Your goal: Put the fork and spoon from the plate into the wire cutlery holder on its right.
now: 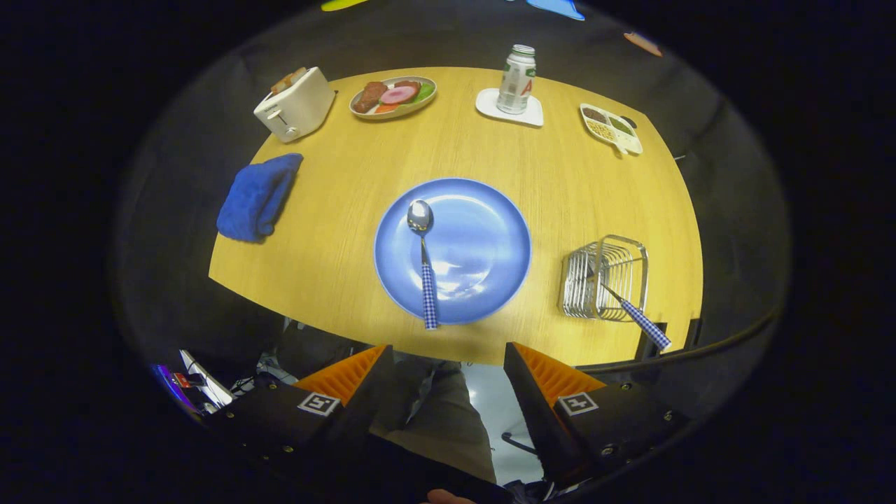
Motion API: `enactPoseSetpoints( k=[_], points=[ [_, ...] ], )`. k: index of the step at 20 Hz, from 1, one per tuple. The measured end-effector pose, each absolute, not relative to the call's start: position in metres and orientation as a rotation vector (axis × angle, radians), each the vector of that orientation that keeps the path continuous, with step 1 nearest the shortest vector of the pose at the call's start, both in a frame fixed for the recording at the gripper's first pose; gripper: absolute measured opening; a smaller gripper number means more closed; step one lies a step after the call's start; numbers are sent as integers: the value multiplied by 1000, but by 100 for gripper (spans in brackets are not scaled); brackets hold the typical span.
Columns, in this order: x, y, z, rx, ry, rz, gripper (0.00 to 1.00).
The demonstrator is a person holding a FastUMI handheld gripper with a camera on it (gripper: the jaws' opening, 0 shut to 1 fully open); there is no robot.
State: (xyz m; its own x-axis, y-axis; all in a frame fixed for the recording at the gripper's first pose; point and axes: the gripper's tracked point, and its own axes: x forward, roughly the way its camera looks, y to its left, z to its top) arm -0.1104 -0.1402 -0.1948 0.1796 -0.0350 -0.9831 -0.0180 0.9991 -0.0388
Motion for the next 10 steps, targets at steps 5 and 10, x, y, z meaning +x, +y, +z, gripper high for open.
enactPoseSetpoints(
  k=[5,10],
  points=[
    [-91,-130,-231,-39,1384,-24,97],
    [-78,-125,-256,-27,1381,-41,98]
  ],
)
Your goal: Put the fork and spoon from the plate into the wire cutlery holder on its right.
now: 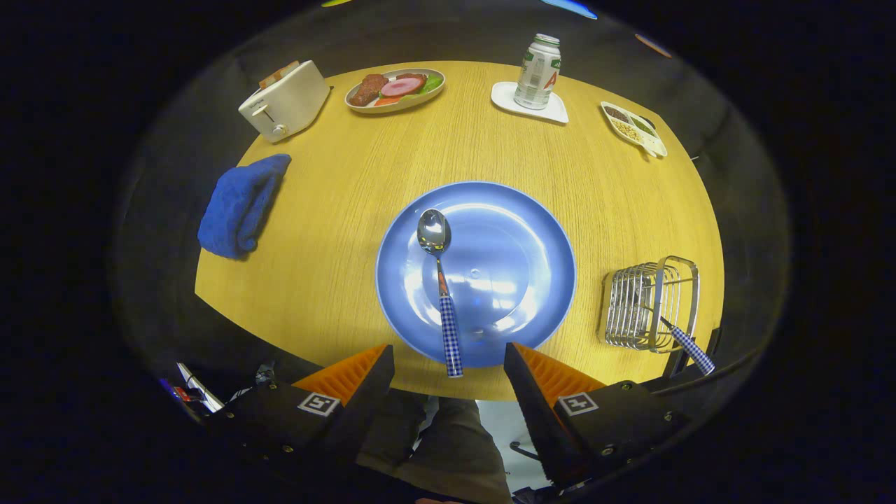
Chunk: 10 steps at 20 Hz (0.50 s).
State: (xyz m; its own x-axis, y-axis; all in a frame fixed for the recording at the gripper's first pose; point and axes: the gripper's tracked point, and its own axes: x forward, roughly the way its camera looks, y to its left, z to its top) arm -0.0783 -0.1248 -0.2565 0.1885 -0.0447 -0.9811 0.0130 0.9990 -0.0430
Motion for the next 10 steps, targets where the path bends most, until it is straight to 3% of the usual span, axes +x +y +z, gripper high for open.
enactPoseSetpoints(
  k=[3,5,7,10],
  points=[
    [-73,-125,-269,-22,1399,-33,95],
    [-76,-124,-280,-16,1443,-31,83],
    [-76,-124,-291,-23,1472,-23,46],
    [-74,-129,-297,-28,1468,-49,44]
  ],
)
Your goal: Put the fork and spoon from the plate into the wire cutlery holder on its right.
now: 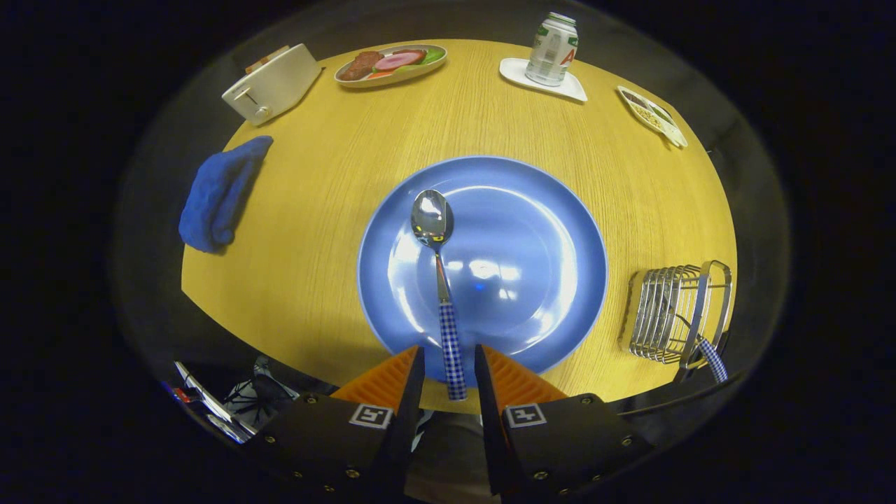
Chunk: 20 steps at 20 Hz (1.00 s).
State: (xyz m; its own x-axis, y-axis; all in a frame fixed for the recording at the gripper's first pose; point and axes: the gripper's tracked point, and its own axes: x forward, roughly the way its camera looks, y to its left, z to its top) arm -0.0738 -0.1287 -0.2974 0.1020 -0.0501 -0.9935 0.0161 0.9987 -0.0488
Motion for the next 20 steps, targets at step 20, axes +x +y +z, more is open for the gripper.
enactPoseSetpoints(
  k=[20],
  points=[
    [-78,-162,-256,-153,1546,61,5]
  ],
)
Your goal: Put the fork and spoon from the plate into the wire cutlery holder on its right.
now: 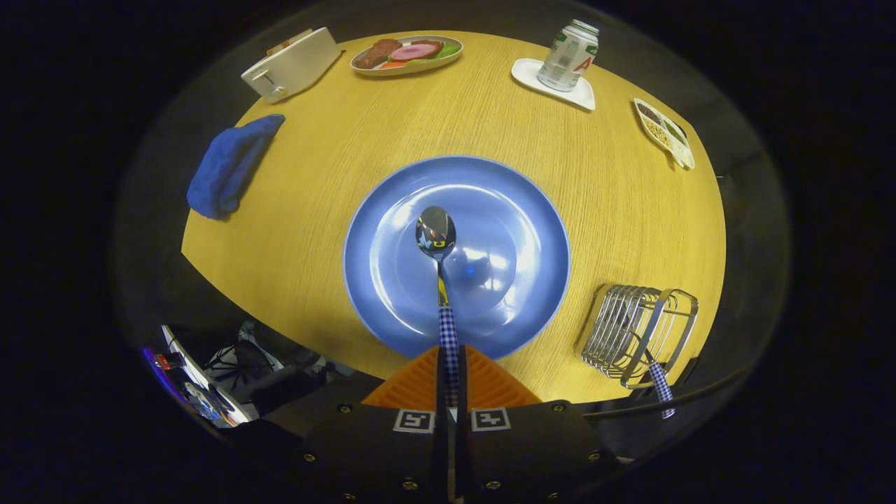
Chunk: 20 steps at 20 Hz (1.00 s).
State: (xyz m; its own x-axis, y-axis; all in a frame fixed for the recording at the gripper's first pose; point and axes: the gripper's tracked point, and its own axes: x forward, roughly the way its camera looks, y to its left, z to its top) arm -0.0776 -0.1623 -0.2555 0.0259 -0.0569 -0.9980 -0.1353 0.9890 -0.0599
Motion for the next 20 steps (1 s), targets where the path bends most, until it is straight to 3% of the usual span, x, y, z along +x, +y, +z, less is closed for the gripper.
enactPoseSetpoints(
  k=[10,20],
  points=[
    [-59,-185,-203,-199,1646,151,5],
    [-44,-213,-125,-292,1593,157,5]
  ],
)
